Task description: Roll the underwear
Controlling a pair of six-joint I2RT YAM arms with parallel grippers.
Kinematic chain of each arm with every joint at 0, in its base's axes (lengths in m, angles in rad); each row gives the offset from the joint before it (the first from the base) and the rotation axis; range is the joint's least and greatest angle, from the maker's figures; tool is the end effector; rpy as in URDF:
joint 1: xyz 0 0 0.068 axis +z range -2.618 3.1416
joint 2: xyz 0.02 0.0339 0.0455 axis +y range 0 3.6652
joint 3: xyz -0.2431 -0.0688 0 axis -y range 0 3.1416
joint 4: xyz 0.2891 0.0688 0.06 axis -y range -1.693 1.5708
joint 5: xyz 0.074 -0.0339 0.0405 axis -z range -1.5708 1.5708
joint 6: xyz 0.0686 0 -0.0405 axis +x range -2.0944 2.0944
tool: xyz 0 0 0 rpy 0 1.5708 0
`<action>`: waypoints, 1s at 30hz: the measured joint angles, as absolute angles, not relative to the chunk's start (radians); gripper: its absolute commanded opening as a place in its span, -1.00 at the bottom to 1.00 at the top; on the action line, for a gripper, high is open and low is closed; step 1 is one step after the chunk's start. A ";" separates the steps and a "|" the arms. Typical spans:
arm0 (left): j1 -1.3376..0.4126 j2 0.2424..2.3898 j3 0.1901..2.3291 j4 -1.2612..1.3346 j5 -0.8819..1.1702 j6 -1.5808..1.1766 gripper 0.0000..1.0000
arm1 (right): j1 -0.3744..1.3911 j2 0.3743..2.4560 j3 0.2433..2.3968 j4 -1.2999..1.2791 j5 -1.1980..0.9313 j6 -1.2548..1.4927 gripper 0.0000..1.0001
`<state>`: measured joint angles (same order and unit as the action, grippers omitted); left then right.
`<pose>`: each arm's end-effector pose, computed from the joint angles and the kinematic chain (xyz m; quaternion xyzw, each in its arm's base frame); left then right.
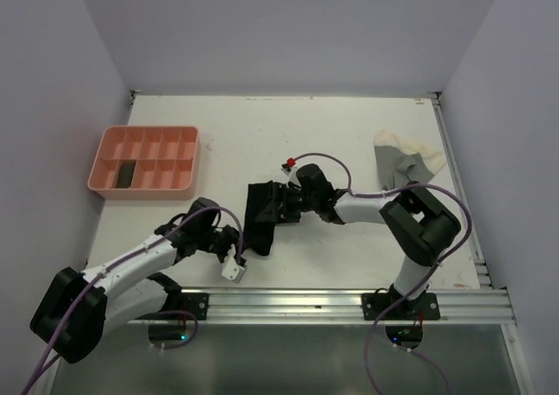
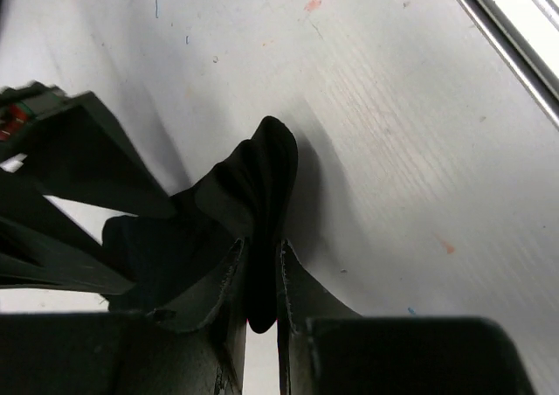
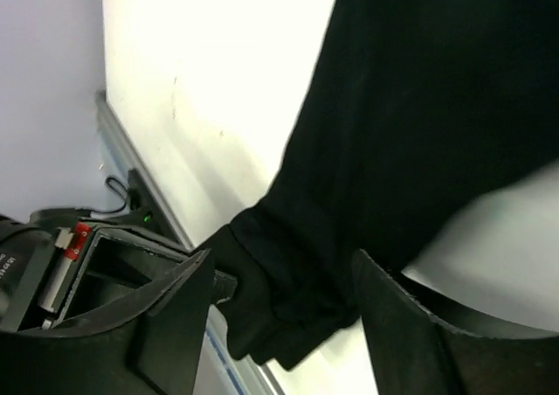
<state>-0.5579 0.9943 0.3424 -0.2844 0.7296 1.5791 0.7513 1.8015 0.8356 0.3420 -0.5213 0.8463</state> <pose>0.1691 -0.1594 0.0888 0.8315 0.3298 -0.1533 0.4199 0.2673 0.2964 0.0685 -0.0765 0.8645 0.4757 0.1430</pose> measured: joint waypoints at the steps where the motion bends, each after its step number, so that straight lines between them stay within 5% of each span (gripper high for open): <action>1: -0.558 1.015 0.367 -0.308 0.733 1.554 -1.00 | 0.736 1.771 0.836 0.305 -0.505 0.826 0.54; 3: -0.558 1.057 0.414 -0.347 0.744 1.508 -1.00 | 0.706 1.705 0.836 0.239 -0.473 0.786 0.73; 9: -0.554 1.148 0.511 -0.455 0.792 1.413 -1.00 | 0.645 1.491 0.835 0.070 -0.376 0.659 0.84; 20: -0.404 1.705 0.938 -0.905 0.982 1.480 -1.00 | 0.646 1.201 0.812 -0.129 -0.278 0.403 0.67; 30: -0.296 2.126 1.294 -1.240 1.098 1.461 -1.00 | 0.727 1.140 0.735 -0.149 -0.275 0.217 0.55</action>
